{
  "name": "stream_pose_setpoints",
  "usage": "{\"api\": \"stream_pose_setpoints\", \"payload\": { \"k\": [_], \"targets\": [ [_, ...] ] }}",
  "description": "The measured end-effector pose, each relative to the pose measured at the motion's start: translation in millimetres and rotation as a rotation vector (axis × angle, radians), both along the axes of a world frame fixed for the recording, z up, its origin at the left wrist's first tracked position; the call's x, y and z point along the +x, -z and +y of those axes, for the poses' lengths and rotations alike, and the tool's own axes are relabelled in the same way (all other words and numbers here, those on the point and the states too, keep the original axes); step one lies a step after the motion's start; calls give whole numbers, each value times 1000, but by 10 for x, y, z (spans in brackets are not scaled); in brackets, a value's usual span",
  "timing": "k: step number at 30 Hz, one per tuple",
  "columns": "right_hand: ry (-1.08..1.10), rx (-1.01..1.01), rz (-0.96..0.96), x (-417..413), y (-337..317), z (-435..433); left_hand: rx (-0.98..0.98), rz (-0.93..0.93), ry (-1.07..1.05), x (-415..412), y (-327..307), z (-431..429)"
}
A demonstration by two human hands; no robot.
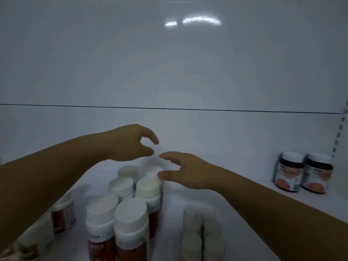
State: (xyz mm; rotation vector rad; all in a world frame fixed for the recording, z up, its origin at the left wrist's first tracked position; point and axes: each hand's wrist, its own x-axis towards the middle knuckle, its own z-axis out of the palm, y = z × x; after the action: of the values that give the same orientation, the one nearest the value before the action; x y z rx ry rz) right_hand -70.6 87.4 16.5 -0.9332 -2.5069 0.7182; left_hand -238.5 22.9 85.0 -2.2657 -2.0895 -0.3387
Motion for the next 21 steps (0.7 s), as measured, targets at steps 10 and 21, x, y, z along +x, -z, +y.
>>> {"api": "stream_pose_setpoints", "payload": {
  "k": [10,21],
  "targets": [
    [483,407,140,1674,174,363,-40,146,299,1618,-199,665],
    [892,-358,476,3438,755,1070,130,-357,310,3145,695,1248]
  ]
}}
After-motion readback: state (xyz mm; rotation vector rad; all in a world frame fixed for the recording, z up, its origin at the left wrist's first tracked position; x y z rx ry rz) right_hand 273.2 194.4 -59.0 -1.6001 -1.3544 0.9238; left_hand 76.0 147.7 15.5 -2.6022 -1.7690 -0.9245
